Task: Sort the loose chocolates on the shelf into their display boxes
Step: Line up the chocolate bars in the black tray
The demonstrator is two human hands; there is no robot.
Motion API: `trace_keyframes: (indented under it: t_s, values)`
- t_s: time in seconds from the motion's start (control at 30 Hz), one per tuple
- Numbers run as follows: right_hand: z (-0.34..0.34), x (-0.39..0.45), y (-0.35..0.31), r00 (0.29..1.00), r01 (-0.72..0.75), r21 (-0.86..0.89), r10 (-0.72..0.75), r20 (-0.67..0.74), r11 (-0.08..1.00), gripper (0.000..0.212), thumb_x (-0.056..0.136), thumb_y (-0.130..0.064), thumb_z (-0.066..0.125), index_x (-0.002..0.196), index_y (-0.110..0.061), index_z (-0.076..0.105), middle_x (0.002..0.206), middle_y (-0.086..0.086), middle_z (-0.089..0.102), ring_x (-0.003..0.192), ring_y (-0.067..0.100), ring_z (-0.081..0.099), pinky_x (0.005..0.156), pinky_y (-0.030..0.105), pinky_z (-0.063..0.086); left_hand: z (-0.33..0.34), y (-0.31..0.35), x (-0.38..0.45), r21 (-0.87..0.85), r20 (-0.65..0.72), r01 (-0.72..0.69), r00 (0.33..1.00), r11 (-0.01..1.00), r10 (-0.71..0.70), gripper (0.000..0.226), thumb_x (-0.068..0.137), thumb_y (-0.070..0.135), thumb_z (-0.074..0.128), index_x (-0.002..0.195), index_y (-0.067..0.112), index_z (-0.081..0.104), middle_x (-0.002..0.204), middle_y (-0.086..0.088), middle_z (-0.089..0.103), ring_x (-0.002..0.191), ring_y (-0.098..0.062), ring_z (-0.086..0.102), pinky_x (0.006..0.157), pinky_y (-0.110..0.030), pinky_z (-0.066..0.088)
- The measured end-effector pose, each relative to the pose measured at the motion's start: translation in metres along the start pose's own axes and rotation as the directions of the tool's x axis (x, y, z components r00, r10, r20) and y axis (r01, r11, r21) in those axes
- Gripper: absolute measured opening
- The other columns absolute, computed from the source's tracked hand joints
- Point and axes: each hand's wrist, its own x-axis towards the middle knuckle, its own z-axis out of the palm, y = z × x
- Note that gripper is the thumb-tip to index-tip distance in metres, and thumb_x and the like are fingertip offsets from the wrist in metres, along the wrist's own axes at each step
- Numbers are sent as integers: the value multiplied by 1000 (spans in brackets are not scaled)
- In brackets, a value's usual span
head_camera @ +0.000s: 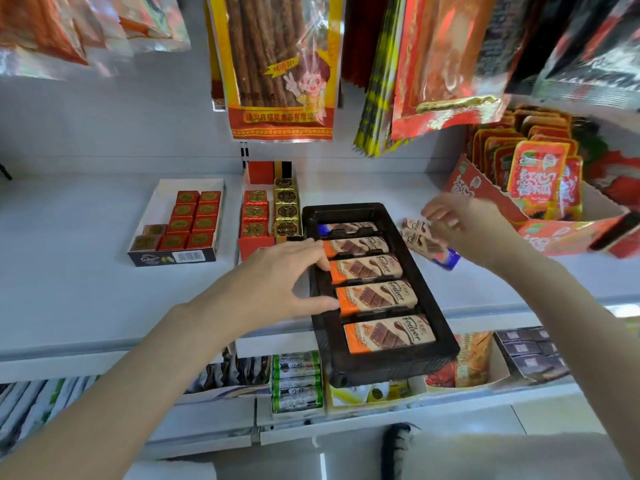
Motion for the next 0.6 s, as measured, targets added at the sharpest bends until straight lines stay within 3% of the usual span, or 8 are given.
trace_keyframes:
  t_s: [0.07, 0.17, 0.33, 0.4, 0.5, 0.6]
  values:
    - [3, -6, 11, 995, -53, -103, 62, 78, 993, 19, 80, -14, 66, 96, -3, 65, 98, 15, 68, 84, 27, 61, 80, 38, 51, -1, 0, 0, 7, 11, 12, 1000, 1000, -12, 41, 77, 48, 63, 112, 29, 52, 139, 15, 41, 126, -2, 36, 88, -14, 25]
    - [14, -10, 15, 987, -62, -174, 86, 137, 983, 31, 72, -22, 76, 96, -5, 64, 96, 17, 66, 84, 30, 60, 75, 39, 50, -1, 2, 2, 23, 17, 18, 1000, 1000, -18, 42, 77, 48, 63, 112, 29, 52, 140, 15, 40, 126, -3, 36, 90, -15, 25]
    - [8, -10, 10, 985, -91, -18, 92, 144, 996, 25, 74, -16, 72, 96, -11, 61, 94, 12, 68, 73, 23, 57, 59, 26, 44, 0, 0, 1, 23, 4, -1, 1000, 1000, 1, 42, 77, 47, 63, 112, 27, 52, 139, 16, 42, 123, 5, 32, 90, -10, 22]
    - [-2, -9, 3, 994, -104, 116, 105, -5, 988, 13, 78, -18, 66, 88, -13, 60, 87, 9, 65, 74, 22, 58, 51, 16, 41, 0, -1, 1, 24, 0, -7, 1000, 1000, 7, 42, 76, 48, 63, 111, 27, 52, 139, 16, 42, 125, 3, 33, 88, -9, 22]
    - [-9, -3, -14, 933, -23, 75, 48, -356, 997, 16, 80, -18, 62, 89, -4, 66, 87, 13, 64, 76, 26, 60, 49, 8, 36, 0, -1, 1, 25, 6, -7, 1000, 1000, 7, 42, 77, 49, 62, 111, 28, 52, 142, 15, 38, 131, 3, 27, 94, -11, 23]
    - [1, 6, -39, 912, 111, 96, -64, -405, 989, 23, 77, -24, 70, 89, -5, 70, 92, 9, 62, 68, 17, 56, 60, 12, 39, 0, -1, 1, 25, 2, -7, 1000, 1000, 7, 42, 77, 50, 61, 111, 28, 51, 142, 15, 38, 131, 2, 28, 95, -13, 24]
